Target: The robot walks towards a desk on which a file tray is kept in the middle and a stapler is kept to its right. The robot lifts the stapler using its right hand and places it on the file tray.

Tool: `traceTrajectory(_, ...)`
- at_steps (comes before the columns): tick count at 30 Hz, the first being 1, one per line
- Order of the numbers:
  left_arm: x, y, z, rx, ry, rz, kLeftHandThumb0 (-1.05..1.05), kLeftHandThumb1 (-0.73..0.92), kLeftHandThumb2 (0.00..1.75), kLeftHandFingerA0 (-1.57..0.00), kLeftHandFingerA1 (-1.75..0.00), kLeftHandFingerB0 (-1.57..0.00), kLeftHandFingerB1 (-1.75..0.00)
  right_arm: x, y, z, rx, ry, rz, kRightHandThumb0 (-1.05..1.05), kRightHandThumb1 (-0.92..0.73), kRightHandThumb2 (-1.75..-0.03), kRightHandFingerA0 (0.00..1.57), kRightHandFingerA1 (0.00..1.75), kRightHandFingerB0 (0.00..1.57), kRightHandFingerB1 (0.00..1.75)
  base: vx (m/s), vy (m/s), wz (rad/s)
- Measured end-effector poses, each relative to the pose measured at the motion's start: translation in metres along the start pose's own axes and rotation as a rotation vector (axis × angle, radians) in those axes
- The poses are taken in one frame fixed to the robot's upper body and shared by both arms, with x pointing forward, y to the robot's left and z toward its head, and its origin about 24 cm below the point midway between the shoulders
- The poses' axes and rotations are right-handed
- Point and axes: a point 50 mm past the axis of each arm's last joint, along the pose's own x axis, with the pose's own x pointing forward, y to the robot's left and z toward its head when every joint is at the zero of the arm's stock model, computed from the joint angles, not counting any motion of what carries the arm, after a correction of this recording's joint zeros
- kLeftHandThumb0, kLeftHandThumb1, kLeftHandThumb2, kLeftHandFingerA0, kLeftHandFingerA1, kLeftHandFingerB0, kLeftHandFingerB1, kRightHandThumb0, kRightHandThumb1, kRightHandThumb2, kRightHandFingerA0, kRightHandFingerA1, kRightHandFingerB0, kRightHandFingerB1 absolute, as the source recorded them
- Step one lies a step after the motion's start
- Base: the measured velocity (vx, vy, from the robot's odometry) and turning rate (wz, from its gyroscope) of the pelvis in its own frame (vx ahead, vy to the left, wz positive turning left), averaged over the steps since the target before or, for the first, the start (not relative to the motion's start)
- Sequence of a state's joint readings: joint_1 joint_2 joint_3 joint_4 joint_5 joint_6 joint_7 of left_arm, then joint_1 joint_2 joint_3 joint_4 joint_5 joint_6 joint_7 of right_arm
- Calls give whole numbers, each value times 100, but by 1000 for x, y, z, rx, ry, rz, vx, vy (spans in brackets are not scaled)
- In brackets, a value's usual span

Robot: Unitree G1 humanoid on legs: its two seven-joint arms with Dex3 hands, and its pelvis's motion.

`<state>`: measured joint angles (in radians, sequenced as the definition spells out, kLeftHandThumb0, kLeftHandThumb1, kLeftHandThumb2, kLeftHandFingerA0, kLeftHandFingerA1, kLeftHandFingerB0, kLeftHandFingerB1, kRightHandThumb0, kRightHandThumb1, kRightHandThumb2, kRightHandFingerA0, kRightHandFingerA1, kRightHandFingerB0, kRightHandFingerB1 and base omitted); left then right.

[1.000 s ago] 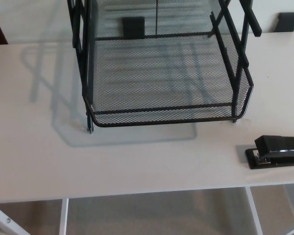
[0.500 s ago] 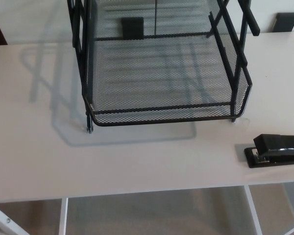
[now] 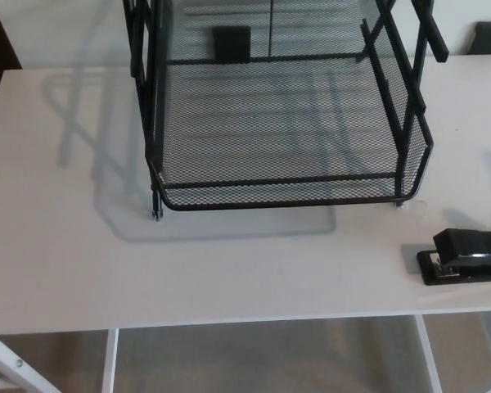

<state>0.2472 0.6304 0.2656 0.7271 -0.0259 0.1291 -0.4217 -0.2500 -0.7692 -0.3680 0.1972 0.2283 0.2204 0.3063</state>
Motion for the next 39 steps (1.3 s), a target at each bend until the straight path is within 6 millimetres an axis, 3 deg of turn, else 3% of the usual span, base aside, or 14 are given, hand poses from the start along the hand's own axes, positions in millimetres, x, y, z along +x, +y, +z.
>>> traceTrajectory(9,0,-1,2,6,-10,-3,-75,69,99,-10,-52,-3,-37,6,56,11,-314,22,344,-53,-34,-79,0,47,3,37,0,0,0)
traceTrajectory(12,0,-1,2,5,-11,-4,-70,86,65,-11,-46,-7,-33,6,75,2,-386,59,442,-59,-36,-77,0,45,1,33,0,0,0)
traceTrajectory(13,0,-1,2,4,-11,-4,-73,65,101,-10,-54,0,-40,6,80,0,-406,68,469,-59,-37,-78,1,45,1,32,0,0,0)
traceTrajectory(17,0,-1,4,6,-16,-5,-70,88,66,-12,-44,-4,-34,8,98,-9,-484,100,553,-35,-38,-94,1,51,0,50,0,0,0)
traceTrajectory(18,0,-1,4,7,-16,-5,-37,56,111,-1,-52,0,-51,8,103,-11,-508,108,574,-35,-36,-93,0,51,0,50,0,0,0)
traceTrajectory(19,0,-2,4,7,-16,-5,-71,87,65,-11,-44,-8,-32,8,106,-12,-525,113,588,-35,-36,-93,0,51,0,50,0,0,0)
traceTrajectory(20,0,-2,4,6,-16,-5,-78,67,102,-10,-54,0,-40,9,109,-14,-545,118,603,-66,-42,-77,12,49,6,41,0,0,0)
traceTrajectory(22,1,-2,4,6,-16,-6,-74,67,102,-6,-51,0,-41,11,118,-16,-585,125,634,-66,-42,-78,13,51,6,42,0,0,0)
traceTrajectory(25,1,-2,5,5,-17,-6,-75,67,101,-5,-50,0,-39,12,127,-21,-646,131,670,-68,-44,-82,18,53,9,42,0,0,0)
traceTrajectory(26,1,-2,4,5,-16,-7,-70,87,65,-12,-44,-8,-32,13,129,-22,-668,132,679,-66,-45,-82,19,53,10,42,0,0,0)
traceTrajectory(27,1,-2,4,4,-15,-7,-37,57,111,-2,-52,0,-51,14,131,-22,-688,132,687,-66,-45,-81,21,53,13,43,0,0,0)
traceTrajectory(33,1,-2,3,2,-12,-7,-36,57,112,-2,-52,0,-51,17,141,-29,-812,134,727,-65,-45,-80,21,52,14,41,0,0,0)
traceTrajectory(38,1,-2,4,6,-15,-9,-70,87,66,-17,-43,-13,-34,18,150,-37,-904,134,758,-64,-45,-79,20,51,14,41,0,0,0)
traceTrajectory(39,1,-3,4,7,-16,-10,-36,56,111,-2,-51,0,-51,17,152,-40,-924,134,766,-65,-45,-80,19,52,12,41,0,0,0)
